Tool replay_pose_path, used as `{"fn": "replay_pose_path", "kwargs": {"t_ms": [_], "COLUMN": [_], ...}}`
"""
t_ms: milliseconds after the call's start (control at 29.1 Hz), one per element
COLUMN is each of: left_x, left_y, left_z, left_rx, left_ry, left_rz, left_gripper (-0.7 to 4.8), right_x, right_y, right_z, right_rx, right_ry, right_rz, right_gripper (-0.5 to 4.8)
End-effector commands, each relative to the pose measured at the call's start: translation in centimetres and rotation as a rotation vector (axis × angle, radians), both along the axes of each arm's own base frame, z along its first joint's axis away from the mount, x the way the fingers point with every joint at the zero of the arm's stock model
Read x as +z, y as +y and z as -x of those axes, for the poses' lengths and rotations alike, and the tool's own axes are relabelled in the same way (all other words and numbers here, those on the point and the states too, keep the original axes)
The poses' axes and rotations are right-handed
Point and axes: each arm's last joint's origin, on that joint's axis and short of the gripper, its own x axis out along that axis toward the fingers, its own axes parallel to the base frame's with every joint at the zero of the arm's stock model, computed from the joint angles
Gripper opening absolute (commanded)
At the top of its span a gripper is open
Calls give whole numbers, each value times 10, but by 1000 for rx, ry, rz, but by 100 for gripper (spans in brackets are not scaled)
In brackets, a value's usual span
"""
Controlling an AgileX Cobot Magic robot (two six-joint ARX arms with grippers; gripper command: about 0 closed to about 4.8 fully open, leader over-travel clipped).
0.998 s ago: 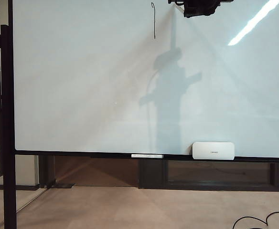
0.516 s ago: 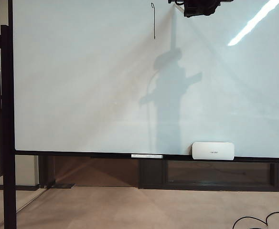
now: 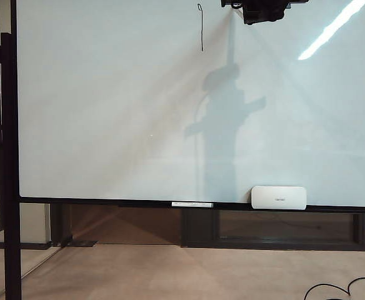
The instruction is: Reach to the right to find the marker pen, pick it up, and write the number 16 on the whiteboard.
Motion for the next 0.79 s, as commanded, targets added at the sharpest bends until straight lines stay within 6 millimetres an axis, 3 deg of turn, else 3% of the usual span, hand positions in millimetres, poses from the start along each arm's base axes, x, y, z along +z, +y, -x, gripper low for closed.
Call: {"fn": "replay_pose_path", "kwargs": {"t_ms": [34, 791], "left_x": [3, 3], "left_y": [1, 1], "left_z": [1, 1], "left_rx": [8, 8], "left_ry": [-22, -22], "left_rz": [-12, -12], "left_gripper": [-6, -6], "right_x": [7, 8], "right_y": [-1, 0], "right_z": [2, 2], "right_rx": [-5, 25], "right_ry": [-34, -45], "right_rz": [-16, -17], "right_gripper": [-2, -2]}}
